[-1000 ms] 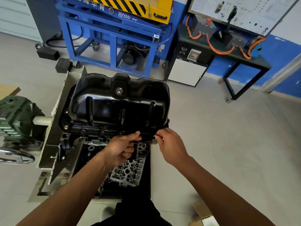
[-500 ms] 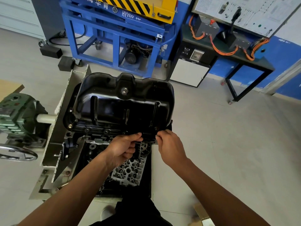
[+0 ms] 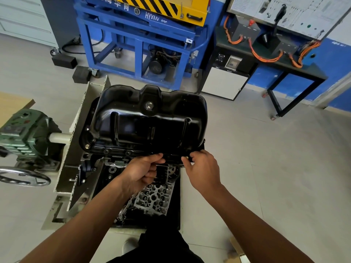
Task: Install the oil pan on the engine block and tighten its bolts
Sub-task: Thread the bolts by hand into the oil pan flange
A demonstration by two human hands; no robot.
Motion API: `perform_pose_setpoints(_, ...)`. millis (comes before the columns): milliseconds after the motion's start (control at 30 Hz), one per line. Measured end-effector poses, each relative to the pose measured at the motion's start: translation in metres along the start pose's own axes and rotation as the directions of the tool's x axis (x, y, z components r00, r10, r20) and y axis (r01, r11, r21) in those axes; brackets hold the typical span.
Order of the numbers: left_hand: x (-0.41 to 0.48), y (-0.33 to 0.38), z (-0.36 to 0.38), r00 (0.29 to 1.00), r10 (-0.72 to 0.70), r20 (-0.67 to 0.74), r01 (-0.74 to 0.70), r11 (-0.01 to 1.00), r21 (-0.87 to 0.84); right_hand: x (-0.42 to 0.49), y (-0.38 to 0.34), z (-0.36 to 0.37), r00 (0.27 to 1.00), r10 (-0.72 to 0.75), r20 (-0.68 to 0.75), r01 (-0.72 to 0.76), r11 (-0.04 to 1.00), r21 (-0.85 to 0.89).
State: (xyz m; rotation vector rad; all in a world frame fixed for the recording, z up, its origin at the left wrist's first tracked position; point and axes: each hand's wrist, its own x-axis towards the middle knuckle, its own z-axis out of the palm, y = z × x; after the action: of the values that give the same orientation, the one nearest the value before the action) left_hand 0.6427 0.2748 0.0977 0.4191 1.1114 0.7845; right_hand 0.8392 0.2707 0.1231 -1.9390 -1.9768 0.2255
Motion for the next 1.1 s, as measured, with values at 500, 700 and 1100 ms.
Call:
perform_pose_setpoints(500, 0.0063, -0.0058, 0.0017, 1.0, 0.002, -0.007, -0.002, 1.0, 0.018, 0.0033, 0.0019, -0.0023, 0.997, 0.014, 0.078, -0.016, 1.0, 0.02)
perform_pose_setpoints(700, 0.0069, -0.0025, 0.0035, 1.0, -0.01, -0.007, 0.01, 1.0, 0.017, 0.0033, 0.0074, -0.0003, 0.997, 0.013, 0.071, -0.013, 1.0, 0.008)
perform_pose_setpoints(1100, 0.0038, -0.0016, 0.0004, 1.0, 0.004, -0.005, -0.004, 1.0, 0.007, 0.0031, 0.002, 0.0038, 0.995, 0.067, 0.072, -0.076, 0.988, 0.132)
